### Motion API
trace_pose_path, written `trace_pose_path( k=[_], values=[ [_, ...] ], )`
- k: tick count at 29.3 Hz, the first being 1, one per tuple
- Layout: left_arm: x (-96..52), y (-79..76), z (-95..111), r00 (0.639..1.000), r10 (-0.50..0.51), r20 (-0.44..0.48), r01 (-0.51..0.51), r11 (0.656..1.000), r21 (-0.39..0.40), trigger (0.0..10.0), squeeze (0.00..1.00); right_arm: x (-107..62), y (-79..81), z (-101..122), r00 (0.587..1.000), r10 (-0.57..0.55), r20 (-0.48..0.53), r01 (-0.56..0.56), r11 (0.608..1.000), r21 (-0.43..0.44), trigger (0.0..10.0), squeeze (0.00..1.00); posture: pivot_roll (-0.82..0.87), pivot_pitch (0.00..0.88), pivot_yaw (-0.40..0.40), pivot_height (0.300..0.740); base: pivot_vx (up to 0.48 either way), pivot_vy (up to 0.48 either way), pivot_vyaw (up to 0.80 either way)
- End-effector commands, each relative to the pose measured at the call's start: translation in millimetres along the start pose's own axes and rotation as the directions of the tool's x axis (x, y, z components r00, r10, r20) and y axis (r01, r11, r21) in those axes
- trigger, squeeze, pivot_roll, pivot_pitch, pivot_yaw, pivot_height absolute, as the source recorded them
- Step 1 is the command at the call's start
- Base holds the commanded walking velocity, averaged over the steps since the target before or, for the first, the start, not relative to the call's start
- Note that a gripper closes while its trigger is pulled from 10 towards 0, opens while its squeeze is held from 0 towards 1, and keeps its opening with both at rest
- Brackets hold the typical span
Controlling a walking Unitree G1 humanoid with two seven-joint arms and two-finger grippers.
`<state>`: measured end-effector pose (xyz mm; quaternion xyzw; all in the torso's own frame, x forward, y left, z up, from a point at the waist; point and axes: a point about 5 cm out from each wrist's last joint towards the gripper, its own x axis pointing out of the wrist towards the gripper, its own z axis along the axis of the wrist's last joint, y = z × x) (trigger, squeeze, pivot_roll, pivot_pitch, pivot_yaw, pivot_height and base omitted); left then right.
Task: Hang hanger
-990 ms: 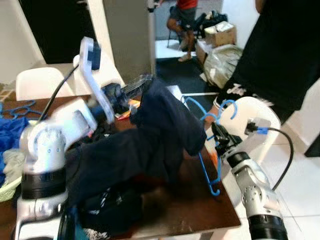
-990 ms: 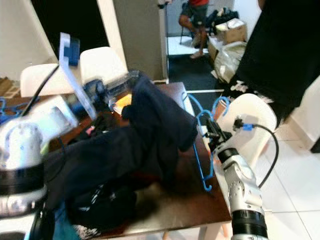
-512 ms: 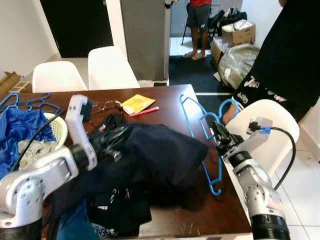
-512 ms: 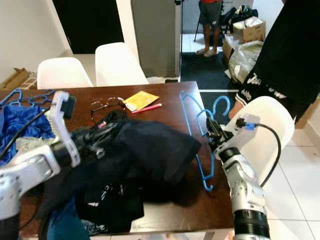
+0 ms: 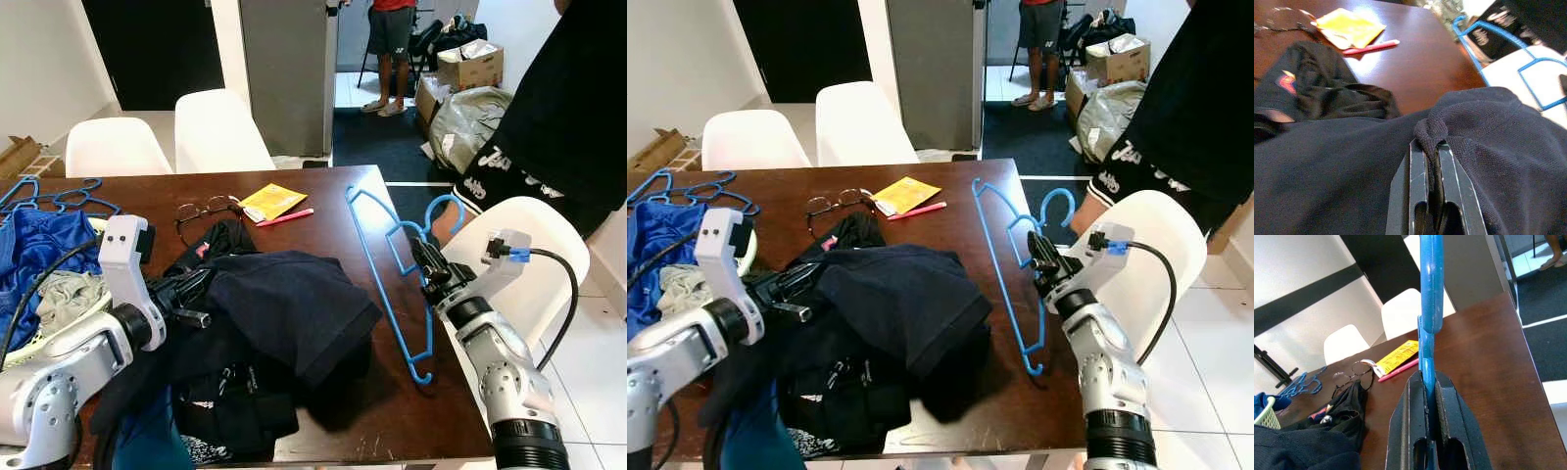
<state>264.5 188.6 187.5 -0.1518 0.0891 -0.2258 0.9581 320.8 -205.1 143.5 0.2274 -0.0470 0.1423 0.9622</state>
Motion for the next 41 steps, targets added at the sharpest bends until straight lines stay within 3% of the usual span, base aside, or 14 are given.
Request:
trace_pose_path(
  k=[1, 2, 3, 6, 7, 8, 19, 28, 32, 41],
  values=[
    [-0.1, -4.6, 0, 1.0, -0.02, 0.009, 0.02, 1.0, -0.005, 0.0, 0.0, 1.5, 0.9, 1, 1.0, 0.009, 0.001, -0.009, 1.0, 0.017, 10.0, 0.0, 0.01, 0.052, 0.011, 0.74, 0.0, 0.0, 0.0],
    [1.2, -8.9, -1, 0.999, -0.045, 0.004, 0.045, 0.999, -0.009, 1.3, 0.0, 1.9, 0.9, 1, 1.0, 0.008, -0.001, -0.008, 1.0, 0.017, 10.0, 0.0, 0.01, 0.051, 0.015, 0.74, 0.0, 0.0, 0.0],
    [3.7, -12.4, -3, 0.998, -0.061, 0.0, 0.061, 0.998, -0.01, 3.4, 0.0, 2.9, 1.0, 0, 1.0, 0.007, -0.003, -0.007, 1.0, 0.016, 10.0, 0.0, 0.01, 0.052, 0.015, 0.74, 0.0, 0.0, 0.0],
    [5.9, -14.9, -4, 0.997, -0.072, 0.0, 0.072, 0.997, -0.006, 3.4, 0.0, 3.8, 1.1, 0, 1.0, 0.008, -0.005, -0.008, 1.0, 0.014, 10.0, 0.0, 0.01, 0.052, 0.015, 0.74, 0.0, 0.0, 0.0],
    [9.0, -17.9, -4, 0.997, -0.081, 0.003, 0.081, 0.997, 0.001, 6.2, 0.0, 5.2, 1.3, 1, 1.0, 0.01, -0.007, -0.01, 1.0, 0.01, 10.0, 0.0, 0.01, 0.066, 0.009, 0.74, 0.0, 0.0, 0.0],
    [12.6, -19.9, -4, 0.996, -0.085, 0.011, 0.085, 0.996, 0.009, 10.0, 0.0, 6.3, 1.5, 2, 1.0, 0.012, -0.01, -0.012, 1.0, 0.005, 10.0, 0.0, 0.02, 0.078, 0.01, 0.74, 0.0, 0.0, 0.0],
    [20.6, -16.9, -9, 0.996, -0.061, 0.069, 0.06, 0.998, 0.022, 10.0, 0.0, 2.6, 5.0, 2, 1.0, 0.018, -0.014, -0.018, 1.0, -0.007, 10.0, 0.0, 0.01, 0.083, 0.029, 0.74, 0.0, 0.0, 0.0],
    [22.1, -2.7, -25, 0.989, 0.059, 0.134, -0.066, 0.997, 0.051, 10.0, 0.0, -4.4, 7.4, 0, 1.0, 0.023, 0.0, -0.023, 0.999, 0.035, 10.0, 0.0, 0.03, 0.058, 0.033, 0.74, 0.0, 0.0, 0.0],
    [21.2, 5.6, -29, 0.98, 0.114, 0.16, -0.118, 0.993, 0.015, 10.0, 0.0, -3.5, 7.9, -2, 0.999, 0.034, -0.004, -0.034, 0.998, 0.049, 10.0, 0.0, 0.04, 0.019, 0.024, 0.74, 0.0, 0.0, 0.0],
    [24.3, 8.4, -33, 0.977, 0.108, 0.184, -0.109, 0.994, -0.003, 10.0, 0.0, -1.2, 8.3, -3, 0.999, 0.037, -0.011, -0.037, 0.998, 0.049, 10.0, 0.0, 0.04, 0.001, 0.014, 0.74, 0.0, 0.0, 0.0]
  ],
)
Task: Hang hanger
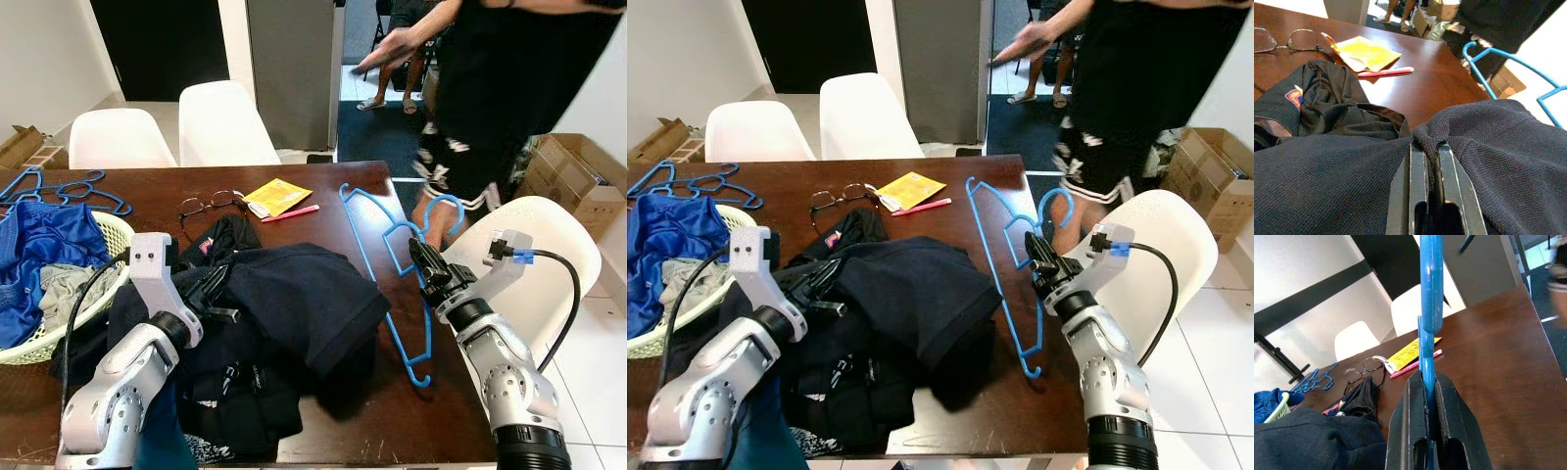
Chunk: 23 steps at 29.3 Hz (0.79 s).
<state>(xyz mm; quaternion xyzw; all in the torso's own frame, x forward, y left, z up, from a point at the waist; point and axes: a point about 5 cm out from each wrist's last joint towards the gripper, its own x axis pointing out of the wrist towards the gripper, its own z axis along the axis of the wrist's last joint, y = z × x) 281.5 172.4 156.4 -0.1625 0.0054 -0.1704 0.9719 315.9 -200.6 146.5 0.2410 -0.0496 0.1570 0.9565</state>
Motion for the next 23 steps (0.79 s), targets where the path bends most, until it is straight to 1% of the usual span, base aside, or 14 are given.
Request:
trace_pose_path(
  k=[1, 6, 8, 11, 12, 13, 14, 15, 16, 18, 21, 23],
  values=[
    [-1.5, 5.1, -3, 1.0, 0.025, 0.0, -0.025, 1.0, -0.002, 10.0, 0.0, 1.9, 1.6, -4, 1.0, 0.007, -0.015, -0.007, 1.0, 0.02, 10.0, 0.0, 0.04, 0.001, 0.014, 0.74, 0.0, 0.0, 0.0],
    [1.5, 5.2, -5, 1.0, 0.018, 0.018, -0.018, 1.0, -0.007, 10.0, 0.0, 1.9, -0.8, -1, 1.0, -0.01, 0.005, 0.01, 0.999, 0.047, 10.0, 0.0, 0.04, 0.002, 0.013, 0.74, 0.0, 0.0, 0.0],
    [3.0, 4.5, -5, 0.999, 0.013, 0.039, -0.013, 1.0, -0.013, 10.0, 0.0, 1.8, -3.8, 2, 0.999, -0.027, 0.03, 0.025, 0.996, 0.084, 10.0, 0.0, 0.04, 0.006, 0.011, 0.74, 0.0, 0.0, 0.0],
    [3.0, 4.5, -5, 0.999, 0.013, 0.039, -0.013, 1.0, -0.013, 10.0, 0.0, 1.8, -3.8, 2, 0.999, -0.027, 0.03, 0.025, 0.996, 0.084, 10.0, 0.0, 0.04, 0.006, 0.011, 0.74, 0.0, 0.0, 0.0],
    [3.4, 4.2, -4, 0.999, 0.012, 0.05, -0.011, 1.0, -0.021, 10.0, 0.0, 1.3, -6.8, 5, 0.998, -0.04, 0.05, 0.034, 0.992, 0.12, 10.0, 0.0, 0.04, 0.007, 0.009, 0.74, 0.0, 0.0, 0.0],
    [3.9, 3.9, -2, 0.998, 0.011, 0.066, -0.009, 0.999, -0.034, 10.0, 0.0, 0.0, -12.9, 10, 0.994, -0.066, 0.085, 0.05, 0.983, 0.178, 10.0, 0.0, 0.03, 0.018, 0.004, 0.74, 0.0, 0.0, 0.0],
    [3.9, 3.9, -2, 0.998, 0.011, 0.066, -0.009, 0.999, -0.034, 10.0, 0.0, 0.0, -12.9, 10, 0.994, -0.066, 0.085, 0.05, 0.983, 0.178, 10.0, 0.0, 0.03, 0.018, 0.004, 0.74, 0.0, 0.0, 0.0],
    [4.6, 3.8, -1, 0.997, 0.011, 0.075, -0.008, 0.999, -0.042, 10.0, 0.0, -0.8, -17.5, 14, 0.99, -0.085, 0.109, 0.06, 0.974, 0.22, 10.0, 0.0, 0.03, 0.02, 0.004, 0.74, 0.0, 0.0, 0.0],
    [4.6, 3.8, -1, 0.997, 0.011, 0.075, -0.008, 0.999, -0.042, 10.0, 0.0, -0.8, -17.5, 14, 0.99, -0.085, 0.109, 0.06, 0.974, 0.22, 10.0, 0.0, 0.03, 0.02, 0.004, 0.74, 0.0, 0.0, 0.0],
    [7.1, 2.3, 0, 0.997, -0.002, 0.083, 0.006, 0.999, -0.044, 10.0, 0.0, -1.3, -23.6, 18, 0.984, -0.112, 0.142, 0.068, 0.958, 0.279, 10.0, 0.0, 0.03, 0.027, 0.003, 0.74, 0.0, 0.0, 0.0],
    [9.0, 0.8, 0, 0.996, -0.015, 0.084, 0.018, 0.999, -0.041, 10.0, 0.0, -1.0, -25.6, 20, 0.981, -0.12, 0.153, 0.069, 0.951, 0.302, 10.0, 0.0, 0.02, 0.04, 0.005, 0.74, 0.0, 0.0, 0.0],
    [9.0, 0.8, 0, 0.996, -0.015, 0.084, 0.018, 0.999, -0.041, 10.0, 0.0, -1.0, -25.6, 20, 0.981, -0.12, 0.153, 0.069, 0.951, 0.302, 10.0, 0.0, 0.02, 0.04, 0.005, 0.74, 0.0, 0.0, 0.0]
  ],
)
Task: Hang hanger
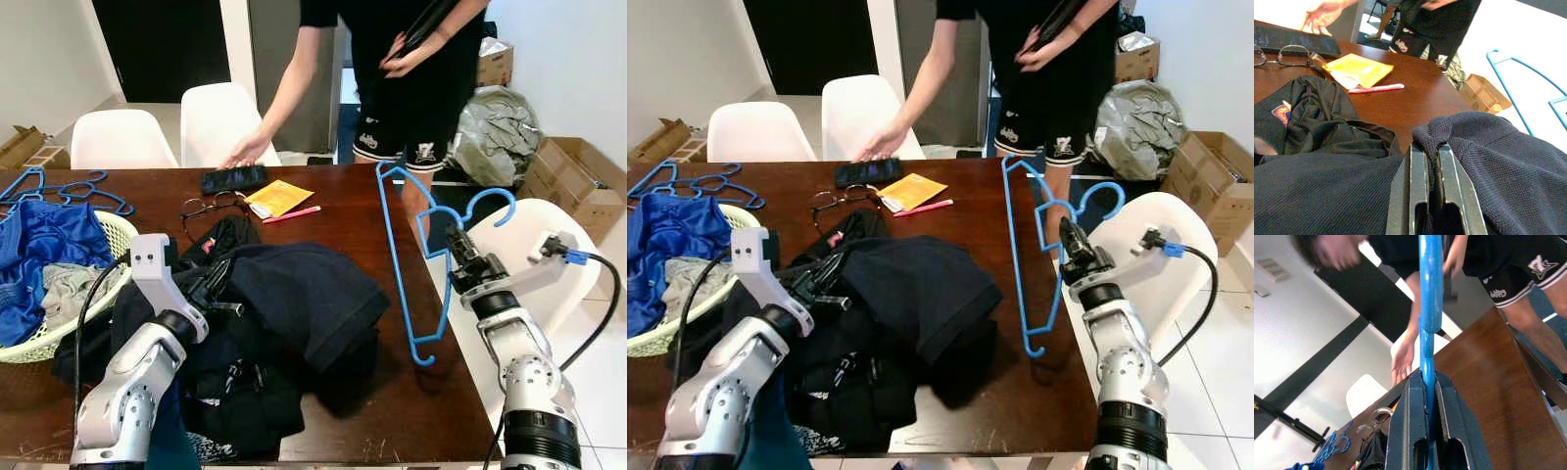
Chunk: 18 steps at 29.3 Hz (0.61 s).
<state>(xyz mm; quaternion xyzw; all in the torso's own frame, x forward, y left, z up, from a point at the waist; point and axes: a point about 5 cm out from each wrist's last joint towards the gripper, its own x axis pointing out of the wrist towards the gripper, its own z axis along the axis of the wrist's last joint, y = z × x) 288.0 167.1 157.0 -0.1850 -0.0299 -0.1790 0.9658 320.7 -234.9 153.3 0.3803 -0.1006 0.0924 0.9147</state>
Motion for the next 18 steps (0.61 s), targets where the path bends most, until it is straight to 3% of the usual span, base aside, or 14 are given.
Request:
trace_pose_path(
  k=[1, 5, 7, 9, 11, 18],
  values=[
    [2.5, 2.5, 1, 1.0, 0.007, 0.022, -0.006, 1.0, -0.02, 10.0, 0.0, 2.7, -0.7, -1, 1.0, -0.005, 0.002, 0.004, 0.999, 0.051, 10.0, 0.0, 0.02, 0.046, -0.001, 0.74, 0.0, 0.0, 0.0],
    [3.5, 3.7, 3, 0.999, 0.012, 0.042, -0.01, 0.999, -0.048, 10.0, 0.0, 2.7, -2.8, 1, 1.0, -0.013, 0.014, 0.012, 0.998, 0.068, 10.0, 0.0, 0.02, 0.05, 0.0, 0.74, 0.0, 0.0, 0.0],
    [2.6, 9.7, 9, 0.995, 0.039, 0.091, -0.027, 0.991, -0.129, 10.0, 0.0, 0.5, -6.3, 4, 0.999, -0.036, 0.039, 0.031, 0.994, 0.107, 10.0, 0.0, 0.01, 0.066, 0.008, 0.74, 0.0, 0.0, 0.0],
    [2.6, 9.7, 9, 0.995, 0.039, 0.091, -0.027, 0.991, -0.129, 10.0, 0.0, 0.5, -6.3, 4, 0.999, -0.036, 0.039, 0.031, 0.994, 0.107, 10.0, 0.0, 0.01, 0.066, 0.008, 0.74, 0.0, 0.0, 0.0],
    [-0.1, 16.5, 12, 0.991, 0.063, 0.118, -0.039, 0.98, -0.194, 10.0, 0.0, -2.0, -8.4, 5, 0.998, -0.048, 0.041, 0.043, 0.991, 0.123, 10.0, 0.0, 0.02, 0.07, 0.004, 0.74, 0.0, 0.0, 0.0],
    [-1.8, 18.3, 11, 0.992, 0.064, 0.109, -0.042, 0.98, -0.192, 10.0, 0.0, 0.1, -3.6, -3, 1.0, -0.023, -0.012, 0.024, 0.998, 0.066, 10.0, 0.0, 0.02, 0.055, 0.007, 0.74, 0.0, 0.0, 0.0]
  ],
)
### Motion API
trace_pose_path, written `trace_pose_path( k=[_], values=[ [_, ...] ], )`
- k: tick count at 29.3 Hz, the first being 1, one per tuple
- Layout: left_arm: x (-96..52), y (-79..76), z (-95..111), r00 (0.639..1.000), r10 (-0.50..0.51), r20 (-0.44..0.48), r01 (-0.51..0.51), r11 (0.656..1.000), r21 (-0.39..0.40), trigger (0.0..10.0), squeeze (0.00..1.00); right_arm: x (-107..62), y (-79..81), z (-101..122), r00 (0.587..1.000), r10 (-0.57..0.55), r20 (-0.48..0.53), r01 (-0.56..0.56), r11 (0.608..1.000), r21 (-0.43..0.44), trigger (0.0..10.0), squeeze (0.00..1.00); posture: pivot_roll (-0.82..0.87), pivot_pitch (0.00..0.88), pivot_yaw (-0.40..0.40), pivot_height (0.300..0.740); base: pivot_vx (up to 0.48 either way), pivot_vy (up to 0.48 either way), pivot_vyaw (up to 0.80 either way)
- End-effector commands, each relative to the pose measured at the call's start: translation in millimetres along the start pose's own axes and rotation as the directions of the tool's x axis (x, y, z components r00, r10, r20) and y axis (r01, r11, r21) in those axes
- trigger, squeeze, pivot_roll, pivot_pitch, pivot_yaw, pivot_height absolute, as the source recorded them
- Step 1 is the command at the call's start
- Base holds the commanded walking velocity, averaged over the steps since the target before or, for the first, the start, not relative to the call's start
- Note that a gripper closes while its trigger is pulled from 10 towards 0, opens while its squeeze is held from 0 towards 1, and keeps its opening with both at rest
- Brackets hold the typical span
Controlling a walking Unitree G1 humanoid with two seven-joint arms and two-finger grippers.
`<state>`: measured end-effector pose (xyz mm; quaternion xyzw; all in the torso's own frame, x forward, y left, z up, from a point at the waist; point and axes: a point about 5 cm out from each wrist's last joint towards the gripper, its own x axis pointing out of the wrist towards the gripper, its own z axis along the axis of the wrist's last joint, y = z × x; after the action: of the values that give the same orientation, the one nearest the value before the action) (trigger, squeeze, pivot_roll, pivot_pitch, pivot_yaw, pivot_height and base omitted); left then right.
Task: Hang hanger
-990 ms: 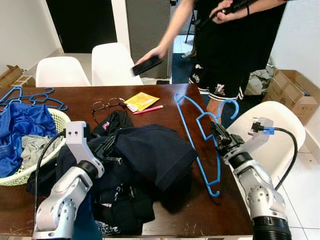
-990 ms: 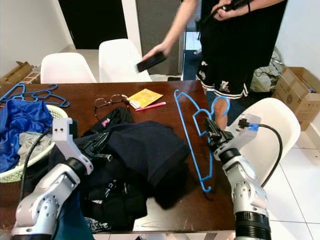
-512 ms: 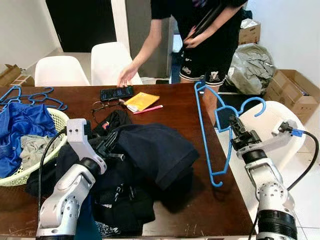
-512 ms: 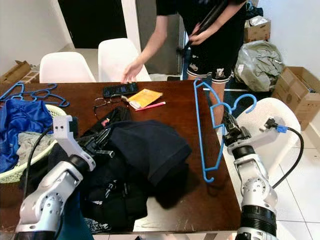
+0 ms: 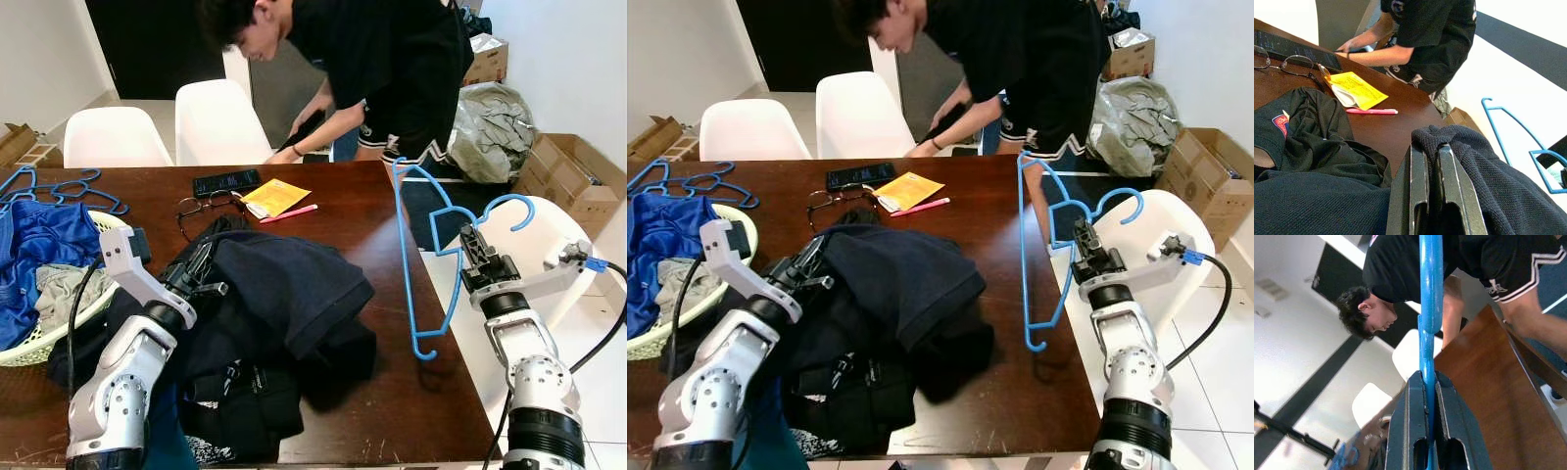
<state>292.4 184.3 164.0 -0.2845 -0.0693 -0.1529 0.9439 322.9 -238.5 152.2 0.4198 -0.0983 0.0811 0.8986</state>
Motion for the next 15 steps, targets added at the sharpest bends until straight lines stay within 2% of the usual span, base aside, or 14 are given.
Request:
trace_pose_path(
  k=[1, 5, 13, 15],
  values=[
    [-1.1, 4.5, -1, 1.0, 0.02, -0.006, -0.02, 1.0, -0.004, 10.0, 0.0, -1.5, -0.2, -4, 1.0, 0.002, -0.026, -0.003, 1.0, -0.017, 10.0, 0.0, 0.02, 0.055, 0.007, 0.74, 0.0, 0.0, 0.0],
    [-0.9, 4.6, -4, 1.0, 0.006, -0.026, -0.005, 1.0, 0.022, 10.0, 0.0, 0.5, 3.1, -11, 0.998, 0.015, -0.067, -0.02, 0.998, -0.061, 10.0, 0.0, 0.04, 0.046, 0.007, 0.74, 0.0, 0.0, 0.0],
    [0.1, 3.3, -6, 0.999, -0.01, -0.046, 0.012, 0.999, 0.049, 10.0, 0.0, 2.1, 4.4, -14, 0.995, 0.02, -0.095, -0.028, 0.995, -0.092, 10.0, 0.0, 0.04, 0.044, 0.005, 0.74, 0.0, 0.0, 0.0],
    [0.6, 1.8, -9, 0.998, -0.018, -0.058, 0.022, 0.998, 0.058, 10.0, 0.0, 2.3, 4.6, -17, 0.994, 0.021, -0.111, -0.033, 0.993, -0.11, 10.0, 0.0, 0.04, 0.02, 0.004, 0.74, 0.0, 0.0, 0.0]
  ],
)
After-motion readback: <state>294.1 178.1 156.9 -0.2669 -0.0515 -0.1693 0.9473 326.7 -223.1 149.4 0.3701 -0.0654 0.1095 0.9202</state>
